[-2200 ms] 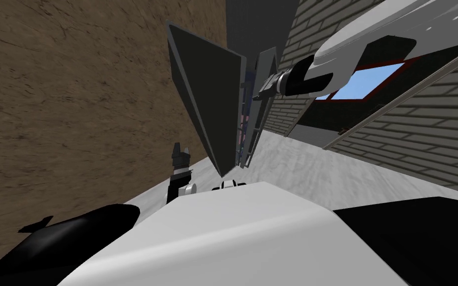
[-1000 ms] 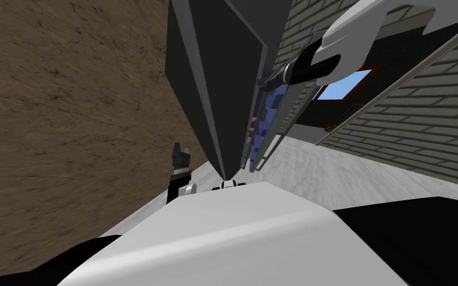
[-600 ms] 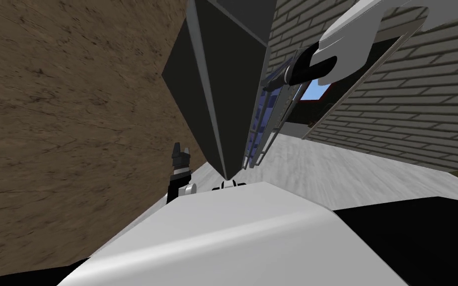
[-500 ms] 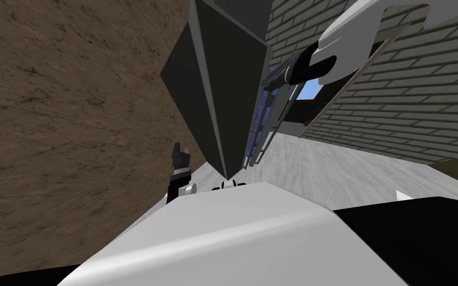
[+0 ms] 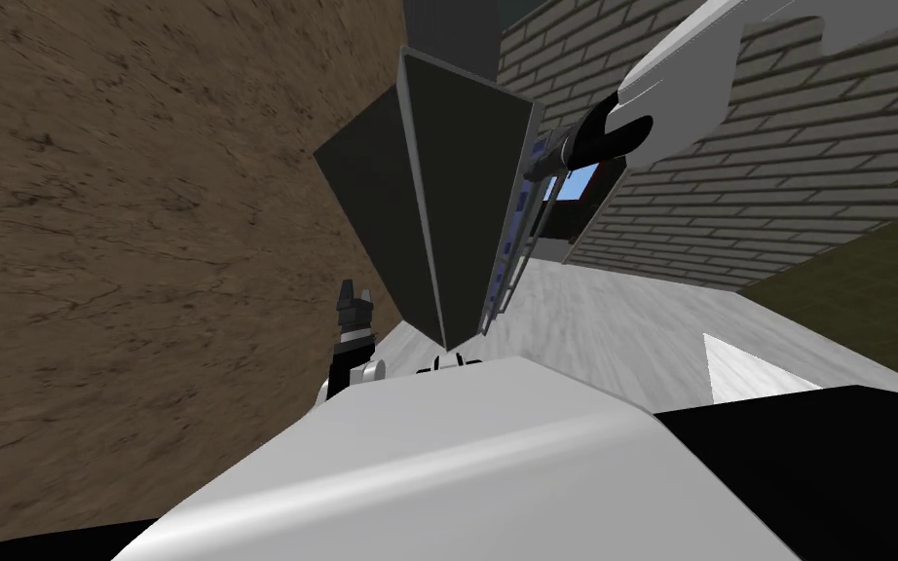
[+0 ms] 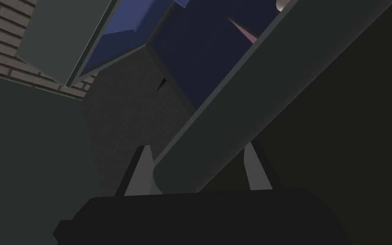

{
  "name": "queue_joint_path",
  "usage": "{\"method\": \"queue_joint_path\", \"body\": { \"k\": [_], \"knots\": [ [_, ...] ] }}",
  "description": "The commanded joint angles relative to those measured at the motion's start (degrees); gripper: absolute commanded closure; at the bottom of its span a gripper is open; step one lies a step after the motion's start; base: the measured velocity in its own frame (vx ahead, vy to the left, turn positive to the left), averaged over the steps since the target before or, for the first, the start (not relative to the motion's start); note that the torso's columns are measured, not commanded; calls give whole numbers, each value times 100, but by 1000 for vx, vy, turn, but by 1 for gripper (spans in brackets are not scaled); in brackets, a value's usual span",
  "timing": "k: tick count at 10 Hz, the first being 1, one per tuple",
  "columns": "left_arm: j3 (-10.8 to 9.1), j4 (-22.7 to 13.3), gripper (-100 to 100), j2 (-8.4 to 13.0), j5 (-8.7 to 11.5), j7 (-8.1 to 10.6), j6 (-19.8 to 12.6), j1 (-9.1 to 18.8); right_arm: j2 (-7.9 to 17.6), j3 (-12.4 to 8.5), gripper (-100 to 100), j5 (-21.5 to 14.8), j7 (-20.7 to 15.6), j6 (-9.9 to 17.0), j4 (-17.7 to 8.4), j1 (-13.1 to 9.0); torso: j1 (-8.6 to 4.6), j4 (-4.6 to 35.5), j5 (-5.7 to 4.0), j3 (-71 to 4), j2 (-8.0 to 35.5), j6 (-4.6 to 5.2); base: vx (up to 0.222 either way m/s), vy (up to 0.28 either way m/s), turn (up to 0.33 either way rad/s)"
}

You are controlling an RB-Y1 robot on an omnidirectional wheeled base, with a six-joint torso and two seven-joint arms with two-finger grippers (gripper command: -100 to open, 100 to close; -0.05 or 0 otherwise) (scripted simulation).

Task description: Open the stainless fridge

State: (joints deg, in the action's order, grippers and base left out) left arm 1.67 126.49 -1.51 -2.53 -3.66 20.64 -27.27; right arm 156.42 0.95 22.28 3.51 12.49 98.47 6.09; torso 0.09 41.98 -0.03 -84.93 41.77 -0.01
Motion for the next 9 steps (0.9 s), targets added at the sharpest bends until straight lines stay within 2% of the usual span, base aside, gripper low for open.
{"method": "queue_joint_path", "body": {
  "k": [1,2,4,5,6,9],
  "knots": [
    [0,0,0,0,0,0,0,0,198,300,100,179,47,82,10,-10,-7,-2,-2,11,9,-9,-52,193,-202],
    [0,0,0,0,0,0,0,0,345,485,100,309,87,140,4,-2,-7,-1,-2,12,12,-10,-59,247,-319],
    [0,0,0,0,0,0,0,0,493,669,100,439,128,197,-3,7,-3,-5,-9,25,23,-7,-47,239,-201],
    [0,0,0,1,0,0,0,0,423,629,100,388,107,163,-70,-13,-13,-2,-2,10,10,-18,-25,87,-84],
    [-2,0,0,2,0,0,0,0,591,827,100,583,140,191,-64,45,-28,2,5,-5,-3,-35,-53,60,-18],
    [-1,0,0,1,0,0,0,0,1092,1321,100,1105,222,297,-24,181,7,-15,-14,18,11,-7,-81,157,-27]
  ]
}}
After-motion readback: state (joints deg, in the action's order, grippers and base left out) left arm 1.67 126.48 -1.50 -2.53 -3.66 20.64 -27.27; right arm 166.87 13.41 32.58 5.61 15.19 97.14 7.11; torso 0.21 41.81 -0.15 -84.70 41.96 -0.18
